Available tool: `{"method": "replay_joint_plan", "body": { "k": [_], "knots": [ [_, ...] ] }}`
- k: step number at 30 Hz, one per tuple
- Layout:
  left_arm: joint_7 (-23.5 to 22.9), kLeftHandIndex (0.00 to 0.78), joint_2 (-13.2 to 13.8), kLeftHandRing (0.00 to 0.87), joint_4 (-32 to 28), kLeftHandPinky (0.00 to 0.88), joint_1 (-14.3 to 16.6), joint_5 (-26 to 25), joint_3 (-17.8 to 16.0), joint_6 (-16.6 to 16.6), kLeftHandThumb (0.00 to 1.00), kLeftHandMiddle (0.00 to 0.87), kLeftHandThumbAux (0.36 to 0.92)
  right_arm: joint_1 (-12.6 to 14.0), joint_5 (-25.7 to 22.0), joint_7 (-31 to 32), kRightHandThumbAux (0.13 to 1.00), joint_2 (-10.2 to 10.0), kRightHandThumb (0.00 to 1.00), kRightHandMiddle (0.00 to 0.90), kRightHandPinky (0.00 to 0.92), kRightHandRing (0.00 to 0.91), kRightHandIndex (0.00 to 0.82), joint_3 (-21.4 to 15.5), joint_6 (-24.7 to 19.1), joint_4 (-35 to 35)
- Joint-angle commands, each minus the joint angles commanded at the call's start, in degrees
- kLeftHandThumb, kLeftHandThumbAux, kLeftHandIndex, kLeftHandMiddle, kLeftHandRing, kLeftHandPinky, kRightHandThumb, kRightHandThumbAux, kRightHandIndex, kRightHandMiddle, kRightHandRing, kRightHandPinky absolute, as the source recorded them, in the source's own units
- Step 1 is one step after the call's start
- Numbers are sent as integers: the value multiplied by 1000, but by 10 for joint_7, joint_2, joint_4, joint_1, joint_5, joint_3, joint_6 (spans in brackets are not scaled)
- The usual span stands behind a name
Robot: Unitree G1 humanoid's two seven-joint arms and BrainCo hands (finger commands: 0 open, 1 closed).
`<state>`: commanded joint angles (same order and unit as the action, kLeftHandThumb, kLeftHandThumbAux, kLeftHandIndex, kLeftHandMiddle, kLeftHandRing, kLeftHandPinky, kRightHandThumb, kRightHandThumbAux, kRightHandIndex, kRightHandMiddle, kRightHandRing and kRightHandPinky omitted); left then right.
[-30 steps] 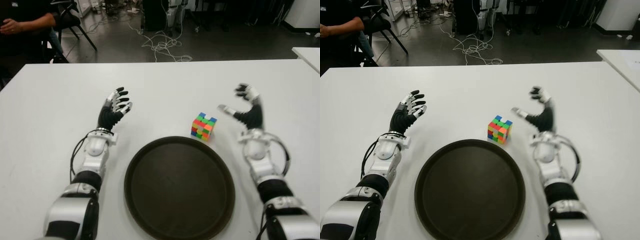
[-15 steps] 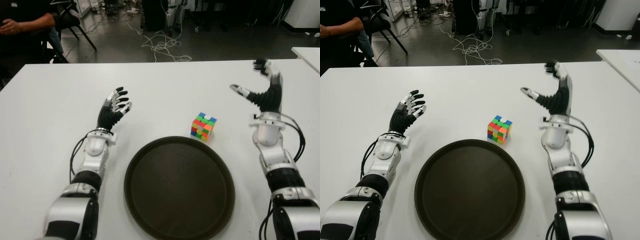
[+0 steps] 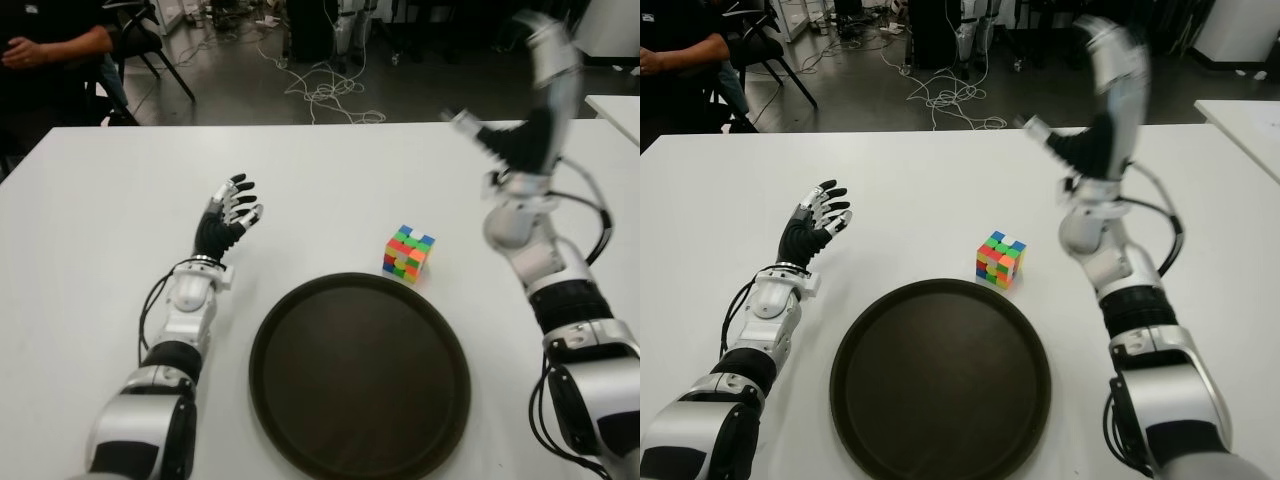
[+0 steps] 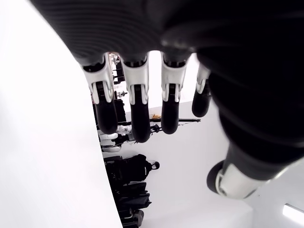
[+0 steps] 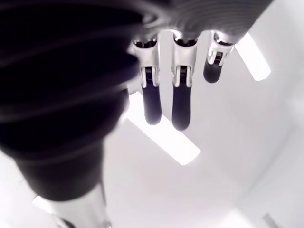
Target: Pick up the Rubik's Cube and put it in the plate
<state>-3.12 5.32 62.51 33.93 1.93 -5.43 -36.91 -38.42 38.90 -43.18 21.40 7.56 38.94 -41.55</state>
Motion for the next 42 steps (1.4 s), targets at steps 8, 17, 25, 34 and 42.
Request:
{"method": "replay_joint_plan", "body": {
  "k": [8, 17, 25, 34, 42],
  "knots": [
    [-5, 149, -1, 216, -1, 203, -1, -5, -3, -3, 257, 210, 716, 55, -37, 341, 815, 89, 1, 223, 191, 224, 178, 40, -103, 133],
    [-8, 151, 1, 208, 0, 191, -1, -6, -4, -5, 266, 210, 716, 62, -49, 606, 773, 147, 0, 204, 105, 180, 197, 73, -188, 227],
    [-12, 146, 0, 213, -2, 193, -2, -7, -4, -8, 264, 215, 716, 72, -53, 674, 799, 156, 0, 204, 114, 181, 202, 64, -225, 284],
    [-16, 148, 2, 214, -2, 205, -2, -9, -3, -6, 263, 209, 719, 88, -43, 684, 816, 148, 0, 221, 129, 197, 231, 53, -261, 319],
    [-16, 147, 2, 213, -3, 209, -2, -9, -2, -5, 257, 206, 718, 91, -42, 690, 828, 148, 0, 271, 198, 258, 268, 57, -277, 329]
  ]
}}
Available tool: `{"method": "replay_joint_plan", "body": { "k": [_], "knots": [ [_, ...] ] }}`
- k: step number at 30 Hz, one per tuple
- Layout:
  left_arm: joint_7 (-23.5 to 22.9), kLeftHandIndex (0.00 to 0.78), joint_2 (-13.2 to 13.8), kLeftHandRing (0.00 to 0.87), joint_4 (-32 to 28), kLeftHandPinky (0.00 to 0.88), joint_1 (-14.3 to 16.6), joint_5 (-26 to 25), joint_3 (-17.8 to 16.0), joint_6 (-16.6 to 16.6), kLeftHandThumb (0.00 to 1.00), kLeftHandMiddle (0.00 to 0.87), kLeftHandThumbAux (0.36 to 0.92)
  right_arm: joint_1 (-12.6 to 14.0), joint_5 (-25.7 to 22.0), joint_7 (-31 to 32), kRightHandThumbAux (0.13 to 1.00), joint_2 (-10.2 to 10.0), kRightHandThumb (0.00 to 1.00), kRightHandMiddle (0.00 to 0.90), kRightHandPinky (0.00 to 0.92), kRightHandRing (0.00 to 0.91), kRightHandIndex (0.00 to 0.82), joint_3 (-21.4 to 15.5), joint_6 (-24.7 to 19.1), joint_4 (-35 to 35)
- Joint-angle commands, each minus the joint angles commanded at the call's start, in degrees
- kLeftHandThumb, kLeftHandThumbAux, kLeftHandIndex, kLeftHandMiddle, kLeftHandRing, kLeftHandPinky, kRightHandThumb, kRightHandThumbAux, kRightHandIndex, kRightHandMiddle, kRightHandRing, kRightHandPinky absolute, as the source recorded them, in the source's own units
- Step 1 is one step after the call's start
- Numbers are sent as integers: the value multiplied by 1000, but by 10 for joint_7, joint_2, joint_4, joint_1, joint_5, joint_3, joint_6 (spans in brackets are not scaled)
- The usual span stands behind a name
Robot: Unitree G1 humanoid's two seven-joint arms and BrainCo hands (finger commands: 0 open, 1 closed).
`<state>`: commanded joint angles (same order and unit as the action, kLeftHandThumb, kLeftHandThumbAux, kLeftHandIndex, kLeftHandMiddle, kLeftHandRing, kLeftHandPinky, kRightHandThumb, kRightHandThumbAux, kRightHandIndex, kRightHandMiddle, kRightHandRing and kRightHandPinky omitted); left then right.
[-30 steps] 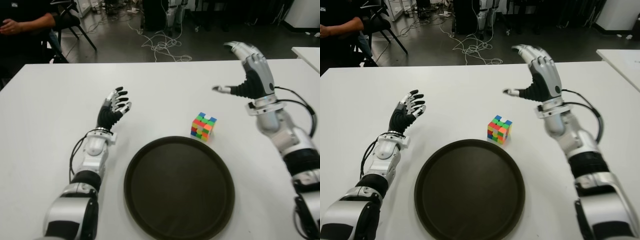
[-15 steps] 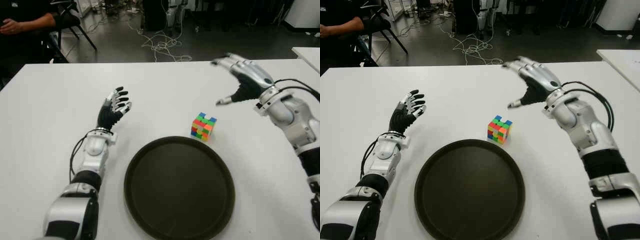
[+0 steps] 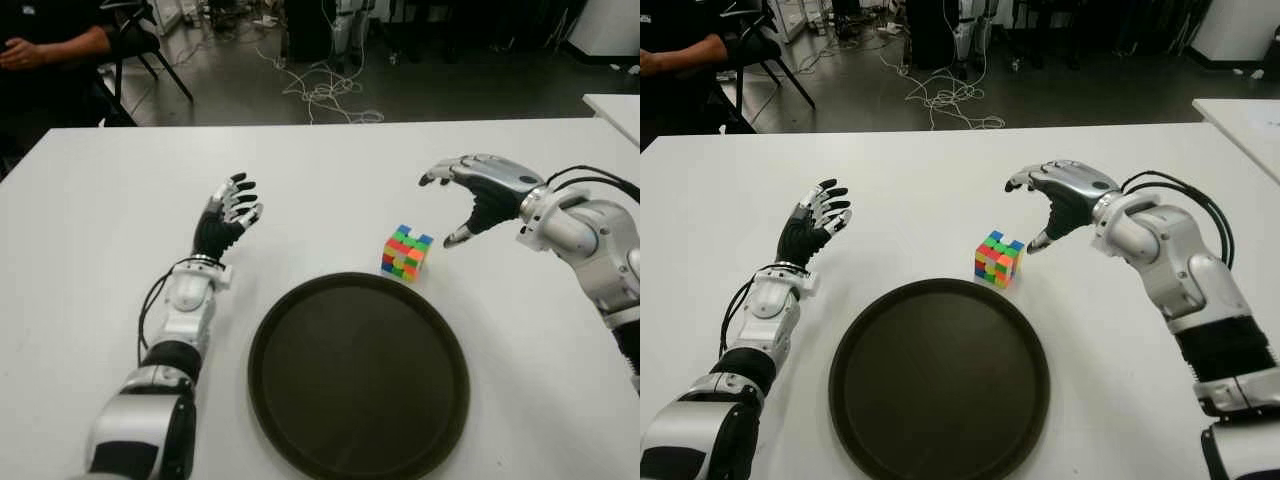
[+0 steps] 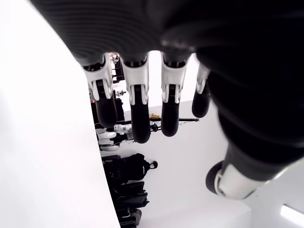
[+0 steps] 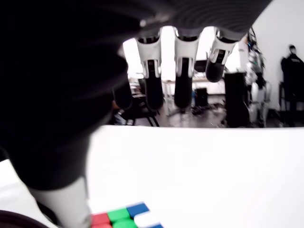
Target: Pick up the Rubik's Cube and put it in the plate
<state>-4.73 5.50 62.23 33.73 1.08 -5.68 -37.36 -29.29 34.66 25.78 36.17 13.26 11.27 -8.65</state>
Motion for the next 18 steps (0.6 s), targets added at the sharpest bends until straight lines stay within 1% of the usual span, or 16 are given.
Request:
{"method": "replay_joint_plan", "body": {
  "k": [2, 4, 9, 13, 16, 18],
  "knots": [
    [2, 146, 0, 210, 0, 208, 0, 2, 1, 0, 255, 203, 723, 0, 2, 1, 822, 1, 0, 267, 196, 258, 242, 2, -3, 2],
    [5, 145, 0, 209, 0, 204, 0, 3, 2, 1, 253, 202, 724, 1, 4, 0, 820, 2, 0, 270, 197, 261, 233, 3, -5, 4],
    [11, 145, -1, 210, 1, 201, 0, 5, 2, 1, 250, 206, 724, 1, 11, 3, 815, 4, 0, 290, 220, 282, 231, 6, -13, 9],
    [15, 150, -1, 212, 1, 188, 0, 6, 3, 1, 251, 213, 720, 2, 14, 4, 811, 4, 0, 291, 192, 281, 214, 7, -17, 14],
    [17, 150, -1, 211, 2, 195, 0, 7, 4, 1, 249, 213, 713, 4, 14, 8, 808, 6, 0, 274, 168, 259, 203, 8, -22, 19],
    [18, 149, -1, 211, 2, 198, 0, 7, 4, 1, 249, 212, 711, 6, 13, 9, 809, 6, 0, 272, 167, 255, 205, 8, -23, 22]
  ]
}}
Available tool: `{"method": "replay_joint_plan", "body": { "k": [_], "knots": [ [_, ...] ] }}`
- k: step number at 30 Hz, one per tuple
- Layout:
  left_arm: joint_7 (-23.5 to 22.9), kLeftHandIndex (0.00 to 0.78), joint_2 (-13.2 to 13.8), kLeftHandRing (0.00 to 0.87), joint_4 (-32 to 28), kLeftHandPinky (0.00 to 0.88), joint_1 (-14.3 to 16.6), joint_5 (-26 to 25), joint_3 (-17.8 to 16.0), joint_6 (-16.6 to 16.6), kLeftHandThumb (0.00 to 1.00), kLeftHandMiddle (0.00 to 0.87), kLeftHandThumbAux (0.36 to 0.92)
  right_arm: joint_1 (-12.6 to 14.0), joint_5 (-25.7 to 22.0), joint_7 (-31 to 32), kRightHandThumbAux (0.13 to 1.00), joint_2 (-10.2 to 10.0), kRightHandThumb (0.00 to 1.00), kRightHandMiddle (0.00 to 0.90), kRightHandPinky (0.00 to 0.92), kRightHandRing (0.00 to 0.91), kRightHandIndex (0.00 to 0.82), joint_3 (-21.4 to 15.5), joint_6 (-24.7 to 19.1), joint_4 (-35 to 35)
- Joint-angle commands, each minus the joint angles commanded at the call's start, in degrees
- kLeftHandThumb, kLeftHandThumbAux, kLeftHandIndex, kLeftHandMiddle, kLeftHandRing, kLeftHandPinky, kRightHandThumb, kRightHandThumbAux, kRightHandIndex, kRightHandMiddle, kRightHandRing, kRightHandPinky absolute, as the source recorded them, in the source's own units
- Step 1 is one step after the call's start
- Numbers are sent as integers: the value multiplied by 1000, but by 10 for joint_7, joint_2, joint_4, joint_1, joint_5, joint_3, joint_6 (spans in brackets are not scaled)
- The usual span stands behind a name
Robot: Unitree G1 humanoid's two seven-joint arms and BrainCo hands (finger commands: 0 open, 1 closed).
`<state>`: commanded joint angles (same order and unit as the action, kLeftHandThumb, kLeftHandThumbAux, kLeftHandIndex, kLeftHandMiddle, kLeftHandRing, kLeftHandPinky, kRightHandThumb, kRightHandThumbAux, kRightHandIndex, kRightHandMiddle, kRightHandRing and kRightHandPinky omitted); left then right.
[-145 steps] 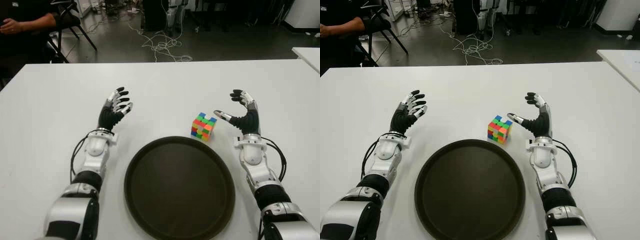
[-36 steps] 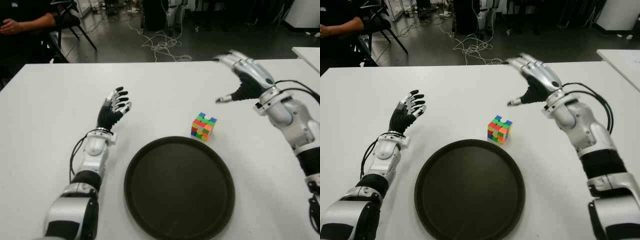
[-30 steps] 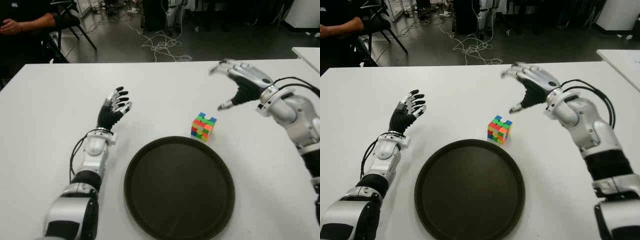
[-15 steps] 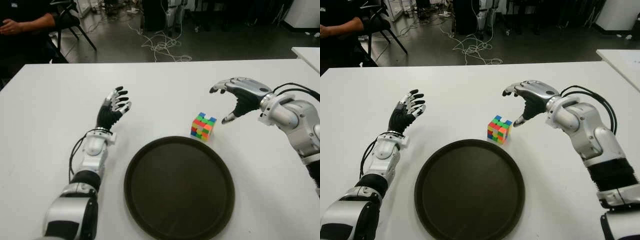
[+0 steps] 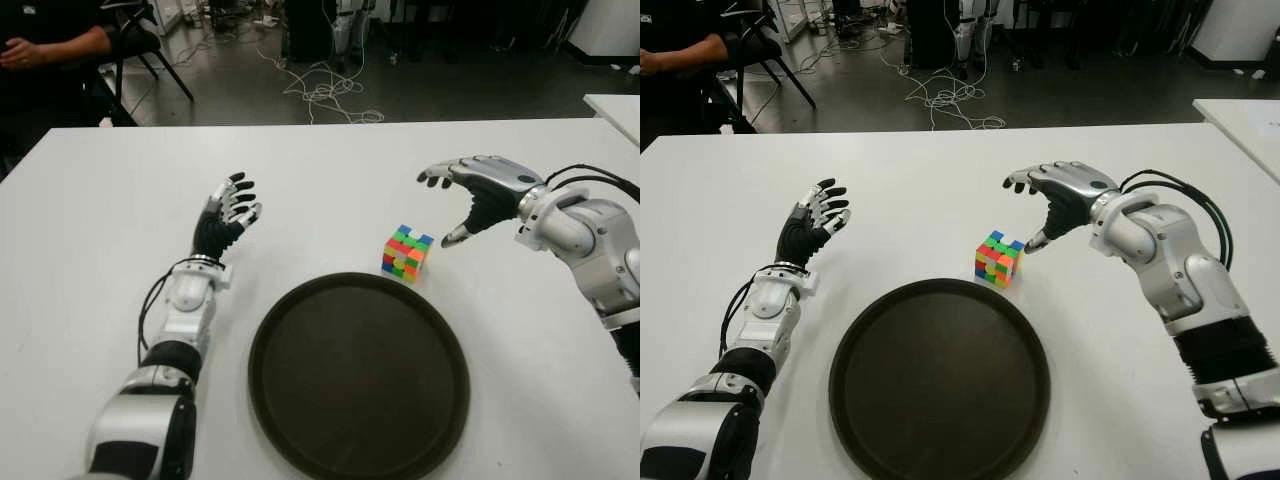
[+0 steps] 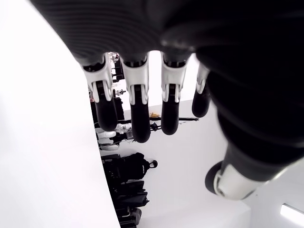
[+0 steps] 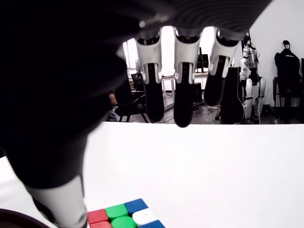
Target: Pick up the Rubik's Cube and put it in the plate
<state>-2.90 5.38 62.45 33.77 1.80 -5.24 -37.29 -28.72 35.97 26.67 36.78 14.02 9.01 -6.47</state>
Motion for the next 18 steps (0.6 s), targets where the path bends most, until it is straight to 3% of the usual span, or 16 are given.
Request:
{"method": "replay_joint_plan", "body": {
  "k": [7, 18],
  "knots": [
    [-5, 146, -1, 211, 0, 210, 1, -4, -1, -2, 245, 205, 710, 1, -1, -2, 821, -4, 0, 316, 205, 297, 260, 2, 2, -4],
    [-3, 149, -2, 209, 3, 199, 2, -3, 0, -1, 257, 207, 716, -3, -6, 27, 815, -2, 0, 229, 121, 208, 183, 10, 3, 1]
  ]
}}
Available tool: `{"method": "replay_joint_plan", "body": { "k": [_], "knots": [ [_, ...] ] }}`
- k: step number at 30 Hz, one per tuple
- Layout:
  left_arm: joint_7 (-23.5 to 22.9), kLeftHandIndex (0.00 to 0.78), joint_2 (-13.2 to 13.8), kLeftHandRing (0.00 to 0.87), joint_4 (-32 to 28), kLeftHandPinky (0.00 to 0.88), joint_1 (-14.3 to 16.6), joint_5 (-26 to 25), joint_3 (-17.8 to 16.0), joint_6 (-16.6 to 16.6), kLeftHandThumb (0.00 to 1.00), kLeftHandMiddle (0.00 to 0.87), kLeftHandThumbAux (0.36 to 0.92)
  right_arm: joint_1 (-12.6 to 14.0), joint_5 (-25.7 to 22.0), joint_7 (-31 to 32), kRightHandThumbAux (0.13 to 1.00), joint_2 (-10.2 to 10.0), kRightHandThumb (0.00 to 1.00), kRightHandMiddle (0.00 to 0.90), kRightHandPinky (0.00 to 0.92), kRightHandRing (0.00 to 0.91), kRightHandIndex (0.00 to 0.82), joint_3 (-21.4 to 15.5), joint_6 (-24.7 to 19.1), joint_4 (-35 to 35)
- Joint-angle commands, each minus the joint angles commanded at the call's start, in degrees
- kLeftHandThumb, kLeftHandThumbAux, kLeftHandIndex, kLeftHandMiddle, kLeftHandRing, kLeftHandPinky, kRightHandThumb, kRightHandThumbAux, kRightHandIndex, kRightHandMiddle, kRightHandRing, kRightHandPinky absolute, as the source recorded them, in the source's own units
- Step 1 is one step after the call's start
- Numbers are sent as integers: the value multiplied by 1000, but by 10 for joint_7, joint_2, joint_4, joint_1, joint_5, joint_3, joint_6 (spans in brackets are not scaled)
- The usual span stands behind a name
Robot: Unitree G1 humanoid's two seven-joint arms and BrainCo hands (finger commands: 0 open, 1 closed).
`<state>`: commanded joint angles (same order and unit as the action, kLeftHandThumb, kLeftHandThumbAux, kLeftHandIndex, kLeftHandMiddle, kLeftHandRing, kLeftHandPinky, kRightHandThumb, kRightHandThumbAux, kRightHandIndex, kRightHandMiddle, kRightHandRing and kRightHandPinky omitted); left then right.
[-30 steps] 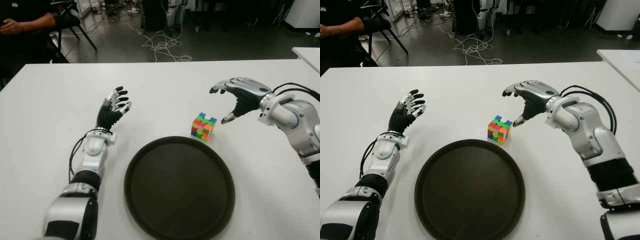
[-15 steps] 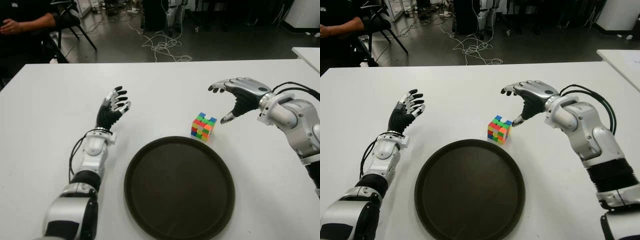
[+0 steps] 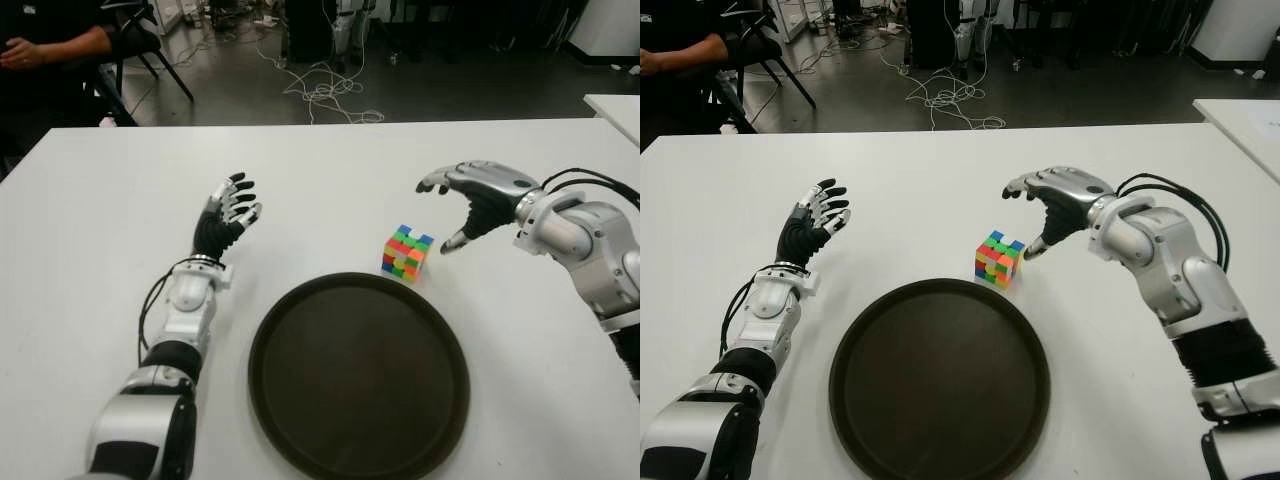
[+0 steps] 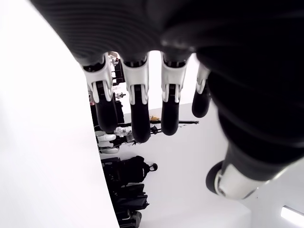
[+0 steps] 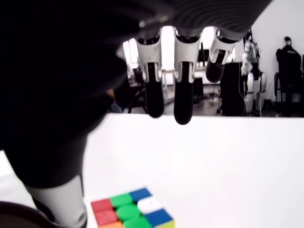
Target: Pick up the Rubik's Cube and put it in the plate
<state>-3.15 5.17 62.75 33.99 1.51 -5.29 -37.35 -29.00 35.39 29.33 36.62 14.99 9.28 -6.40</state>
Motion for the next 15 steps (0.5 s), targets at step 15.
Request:
{"method": "replay_joint_plan", "body": {
  "k": [15],
  "knots": [
    [4, 150, 3, 212, 0, 219, 0, 6, 5, 1, 243, 203, 708, -10, 12, -31, 841, -33, 0, 217, 126, 199, 188, 32, 12, -53]
  ]
}}
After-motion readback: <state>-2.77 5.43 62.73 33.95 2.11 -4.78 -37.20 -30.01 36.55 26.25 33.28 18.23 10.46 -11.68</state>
